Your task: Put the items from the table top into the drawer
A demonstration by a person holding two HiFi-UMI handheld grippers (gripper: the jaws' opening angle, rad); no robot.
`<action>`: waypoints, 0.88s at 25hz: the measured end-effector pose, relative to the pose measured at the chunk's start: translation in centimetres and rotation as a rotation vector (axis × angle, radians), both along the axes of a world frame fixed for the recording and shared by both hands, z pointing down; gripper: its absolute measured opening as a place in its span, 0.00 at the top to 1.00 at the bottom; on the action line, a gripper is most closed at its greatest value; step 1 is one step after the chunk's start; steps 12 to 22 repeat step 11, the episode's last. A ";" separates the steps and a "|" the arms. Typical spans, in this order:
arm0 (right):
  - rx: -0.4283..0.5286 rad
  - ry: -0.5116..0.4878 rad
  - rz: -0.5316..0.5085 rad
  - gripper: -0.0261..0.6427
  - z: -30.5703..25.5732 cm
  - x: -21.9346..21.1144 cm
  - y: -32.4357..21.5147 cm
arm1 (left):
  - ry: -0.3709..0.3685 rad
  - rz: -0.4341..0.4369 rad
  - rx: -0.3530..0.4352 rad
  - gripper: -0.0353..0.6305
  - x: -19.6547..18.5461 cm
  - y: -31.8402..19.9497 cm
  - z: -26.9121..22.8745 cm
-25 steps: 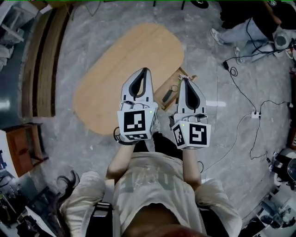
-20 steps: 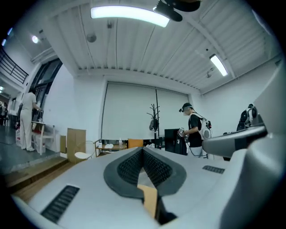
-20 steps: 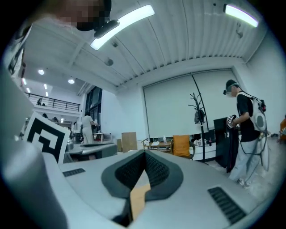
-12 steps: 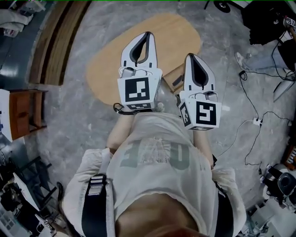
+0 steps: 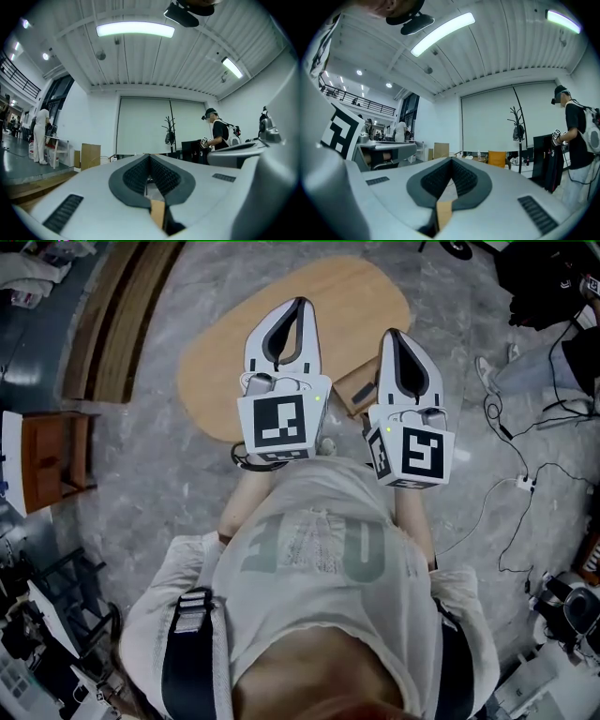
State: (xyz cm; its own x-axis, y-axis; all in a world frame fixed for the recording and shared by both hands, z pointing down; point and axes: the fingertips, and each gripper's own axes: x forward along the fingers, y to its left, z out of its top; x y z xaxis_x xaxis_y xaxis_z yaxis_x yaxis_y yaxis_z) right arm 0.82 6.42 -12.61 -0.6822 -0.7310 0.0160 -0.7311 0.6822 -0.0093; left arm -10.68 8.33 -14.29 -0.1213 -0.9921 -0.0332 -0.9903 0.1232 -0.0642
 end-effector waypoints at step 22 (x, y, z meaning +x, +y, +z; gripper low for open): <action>0.022 0.033 -0.007 0.95 -2.4 -0.1 1.8 | 0.070 0.072 0.062 0.94 0.8 1.2 -2.1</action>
